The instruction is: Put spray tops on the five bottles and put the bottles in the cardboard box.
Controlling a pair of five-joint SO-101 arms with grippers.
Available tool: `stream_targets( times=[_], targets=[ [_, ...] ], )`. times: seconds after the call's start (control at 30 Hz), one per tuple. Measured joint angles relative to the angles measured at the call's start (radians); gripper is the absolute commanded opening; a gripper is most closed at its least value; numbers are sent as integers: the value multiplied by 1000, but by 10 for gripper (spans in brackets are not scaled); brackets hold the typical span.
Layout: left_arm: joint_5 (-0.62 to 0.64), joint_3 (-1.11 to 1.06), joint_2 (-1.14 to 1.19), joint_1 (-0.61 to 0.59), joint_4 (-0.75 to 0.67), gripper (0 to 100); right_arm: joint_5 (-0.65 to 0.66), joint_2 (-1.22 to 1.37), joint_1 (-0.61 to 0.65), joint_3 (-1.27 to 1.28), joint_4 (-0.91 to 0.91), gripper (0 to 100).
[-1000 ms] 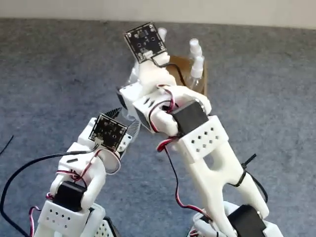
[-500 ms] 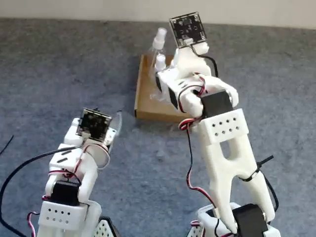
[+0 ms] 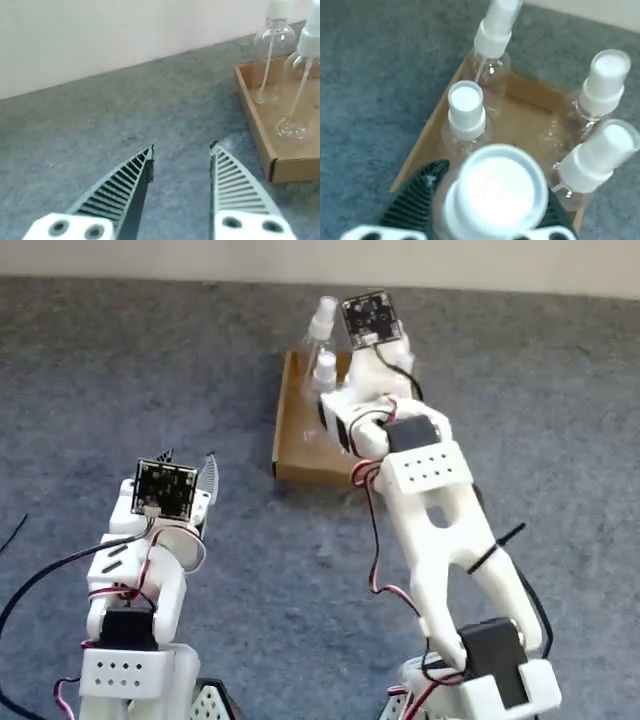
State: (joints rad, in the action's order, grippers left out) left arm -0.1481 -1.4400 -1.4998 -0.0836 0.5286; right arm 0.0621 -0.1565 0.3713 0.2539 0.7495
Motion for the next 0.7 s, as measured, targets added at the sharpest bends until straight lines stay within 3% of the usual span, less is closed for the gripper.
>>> stream_targets(
  times=[0.7],
  targets=[
    [0,0,0,0,-5,171,3,195,-3,-2,-11,11]
  ],
)
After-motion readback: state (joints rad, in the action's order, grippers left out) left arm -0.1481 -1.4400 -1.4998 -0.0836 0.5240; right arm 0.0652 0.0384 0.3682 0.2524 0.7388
